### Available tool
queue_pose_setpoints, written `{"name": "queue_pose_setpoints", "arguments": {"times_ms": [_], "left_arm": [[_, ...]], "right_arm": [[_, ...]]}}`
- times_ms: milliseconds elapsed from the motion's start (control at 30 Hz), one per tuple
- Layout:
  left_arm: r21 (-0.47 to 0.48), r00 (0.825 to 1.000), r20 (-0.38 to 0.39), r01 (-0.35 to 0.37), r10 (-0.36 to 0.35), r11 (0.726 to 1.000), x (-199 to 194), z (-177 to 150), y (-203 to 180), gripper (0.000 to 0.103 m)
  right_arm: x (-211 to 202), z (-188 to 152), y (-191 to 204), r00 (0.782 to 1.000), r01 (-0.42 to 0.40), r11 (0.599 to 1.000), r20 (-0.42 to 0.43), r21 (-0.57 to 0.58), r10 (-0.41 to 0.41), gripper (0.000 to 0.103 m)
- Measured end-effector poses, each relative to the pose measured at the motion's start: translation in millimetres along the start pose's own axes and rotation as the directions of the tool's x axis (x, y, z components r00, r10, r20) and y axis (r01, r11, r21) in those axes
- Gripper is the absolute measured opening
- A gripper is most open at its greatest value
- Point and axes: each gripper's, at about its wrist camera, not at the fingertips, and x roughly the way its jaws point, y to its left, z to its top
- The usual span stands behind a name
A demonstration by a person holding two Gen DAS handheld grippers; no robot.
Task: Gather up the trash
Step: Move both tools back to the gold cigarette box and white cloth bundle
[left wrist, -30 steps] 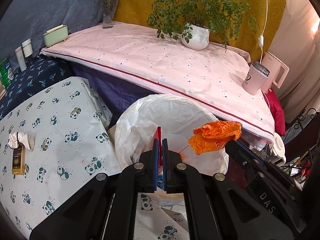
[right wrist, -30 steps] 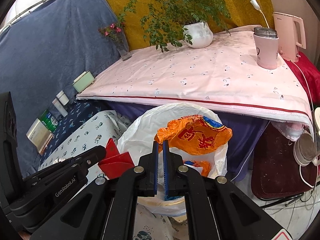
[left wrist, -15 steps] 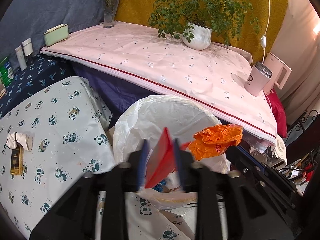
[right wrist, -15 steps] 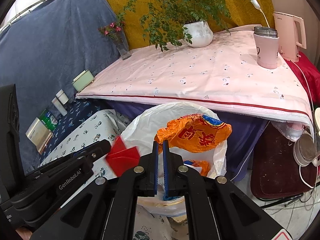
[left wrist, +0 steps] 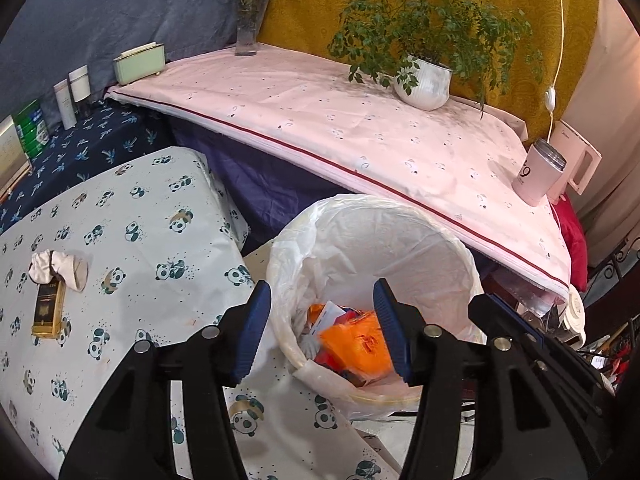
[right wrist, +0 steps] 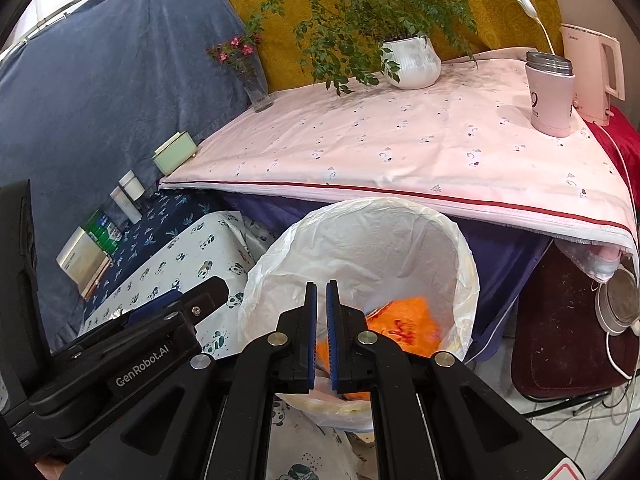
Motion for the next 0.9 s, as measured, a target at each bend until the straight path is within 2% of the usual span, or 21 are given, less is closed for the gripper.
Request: {"name": "queue_pose_setpoints", "arguments": {"times_ms": [133, 233, 367, 633, 900], "left_arm": [[-0.01, 1.0, 0.0, -0.006, 0.006, 1.0, -2.0, -2.4, 7.2, 0.051], [-0.025, 1.0, 0.001, -0.015, 0.015, 1.0, -4.3, -3.7, 14.0, 0.056], [-0.047, 1.0, 0.002, -0.025, 0.025, 0.999, -8.3, -5.5, 25.8, 0.056], [-0.084, 0.998, 0.014, -0.055, 0.056, 0.995, -19.3, -8.0, 48.6, 0.057], [-0.135, 0.994, 0.026, -0.101, 0.106, 0.986, -34.4, -16.5, 81.4, 0.065]], "right_arm": [[-1.3, -1.2, 5.2, 1.0, 0.003, 1.0, 0.006, -0.003, -0.003, 0.011], [-1.3, -2.0, 10.5, 1.0, 0.001, 1.0, 0.003, -0.009, -0.001, 0.011], [-1.6, -1.9, 18.1, 1.0, 0.0, 1.0, 0.004, -0.018, 0.0, 0.012], [-5.1, -5.3, 39.1, 1.0, -0.008, 0.999, 0.007, -0.049, 0.008, 0.023], [-6.6, -10.4, 66.0, 1.0, -0.013, 0.994, 0.004, -0.105, 0.013, 0.039]]}}
